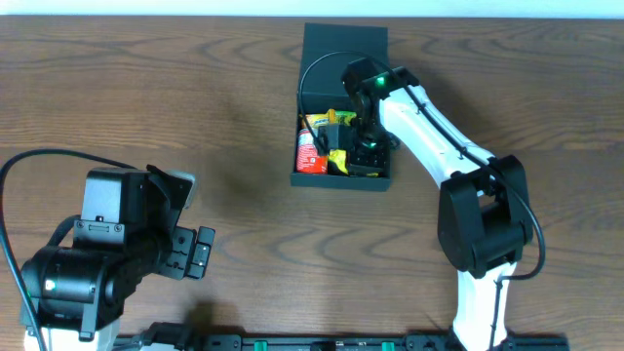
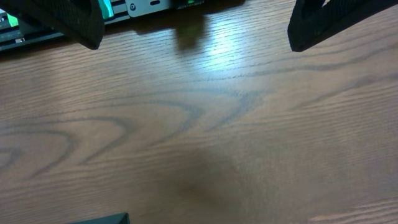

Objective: Pack container

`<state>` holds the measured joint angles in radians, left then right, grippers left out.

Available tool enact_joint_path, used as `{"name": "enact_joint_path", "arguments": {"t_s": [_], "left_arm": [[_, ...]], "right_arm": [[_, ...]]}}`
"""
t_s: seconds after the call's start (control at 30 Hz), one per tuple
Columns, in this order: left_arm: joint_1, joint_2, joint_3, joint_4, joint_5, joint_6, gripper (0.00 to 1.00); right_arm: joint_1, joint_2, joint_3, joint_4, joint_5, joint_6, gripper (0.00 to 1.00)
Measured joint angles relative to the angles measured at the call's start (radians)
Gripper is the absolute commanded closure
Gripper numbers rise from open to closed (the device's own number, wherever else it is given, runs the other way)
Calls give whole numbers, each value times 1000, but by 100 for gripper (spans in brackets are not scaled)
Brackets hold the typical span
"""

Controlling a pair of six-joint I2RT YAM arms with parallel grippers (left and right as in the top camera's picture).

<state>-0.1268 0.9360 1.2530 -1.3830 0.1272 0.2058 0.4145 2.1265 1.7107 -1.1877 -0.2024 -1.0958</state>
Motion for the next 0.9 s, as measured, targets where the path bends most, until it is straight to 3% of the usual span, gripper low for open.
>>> {"name": "enact_joint_path", "arguments": {"t_s": [0.07, 0.1, 0.2, 0.27, 0.47, 0.9], "left_arm": [[0, 0, 0, 2, 0, 0, 5], [0, 0, 0, 4, 0, 0, 5], [0, 0, 0, 10, 0, 0, 5], [0, 0, 0, 11, 0, 0, 5], [0, 0, 0, 10, 0, -3, 5], [0, 0, 0, 11, 0, -8, 5]], "right_arm": [[0, 0, 0, 3, -19, -38, 80], [0, 0, 0, 8, -28, -49, 82], [0, 0, 0, 48, -44, -63, 75], [0, 0, 0, 80, -43, -58, 76], [-1, 0, 0, 164, -5, -24, 98], [-1, 0, 0, 270, -81, 44, 99]]}}
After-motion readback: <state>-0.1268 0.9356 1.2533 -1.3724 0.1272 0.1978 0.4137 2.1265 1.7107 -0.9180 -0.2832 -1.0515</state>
